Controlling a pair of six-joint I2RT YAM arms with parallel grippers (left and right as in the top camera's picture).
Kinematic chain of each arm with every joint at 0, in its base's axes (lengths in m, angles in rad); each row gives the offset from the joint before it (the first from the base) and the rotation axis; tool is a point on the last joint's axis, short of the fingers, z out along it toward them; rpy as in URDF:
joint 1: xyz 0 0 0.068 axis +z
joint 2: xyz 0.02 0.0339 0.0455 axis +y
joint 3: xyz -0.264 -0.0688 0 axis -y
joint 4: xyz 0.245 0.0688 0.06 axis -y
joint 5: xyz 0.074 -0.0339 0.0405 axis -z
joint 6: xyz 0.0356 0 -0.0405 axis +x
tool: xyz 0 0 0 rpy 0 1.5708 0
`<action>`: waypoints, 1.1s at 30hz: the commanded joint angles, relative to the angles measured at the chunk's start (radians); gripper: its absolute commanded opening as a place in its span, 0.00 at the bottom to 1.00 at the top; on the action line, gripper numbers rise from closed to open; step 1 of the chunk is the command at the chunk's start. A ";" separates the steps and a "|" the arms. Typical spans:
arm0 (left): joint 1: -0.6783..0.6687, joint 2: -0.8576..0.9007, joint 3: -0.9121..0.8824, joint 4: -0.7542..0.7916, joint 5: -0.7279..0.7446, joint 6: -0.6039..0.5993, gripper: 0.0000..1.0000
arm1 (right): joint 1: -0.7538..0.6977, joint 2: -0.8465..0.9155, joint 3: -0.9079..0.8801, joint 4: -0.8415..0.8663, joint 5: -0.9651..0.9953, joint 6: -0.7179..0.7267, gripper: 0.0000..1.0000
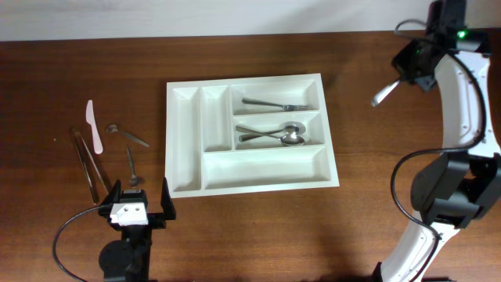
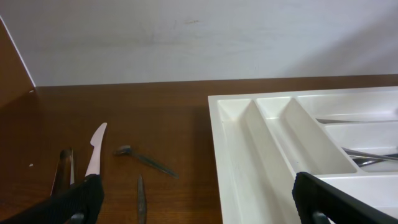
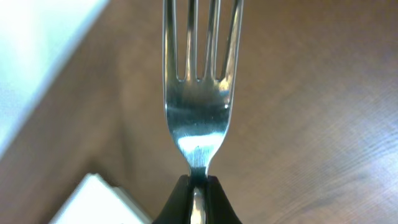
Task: Pack container
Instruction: 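Carry the fork left and release it into the tray's top-right compartment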
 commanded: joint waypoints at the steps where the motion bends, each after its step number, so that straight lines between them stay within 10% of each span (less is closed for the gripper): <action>1: 0.005 -0.005 -0.006 0.000 0.000 0.015 0.99 | 0.053 -0.016 0.074 -0.023 -0.046 0.081 0.04; 10: 0.005 -0.005 -0.006 0.000 0.000 0.016 0.99 | 0.270 0.008 0.061 -0.008 0.080 0.531 0.04; 33: 0.005 -0.005 -0.006 0.000 0.000 0.016 0.99 | 0.595 0.264 0.059 0.122 0.063 0.849 0.04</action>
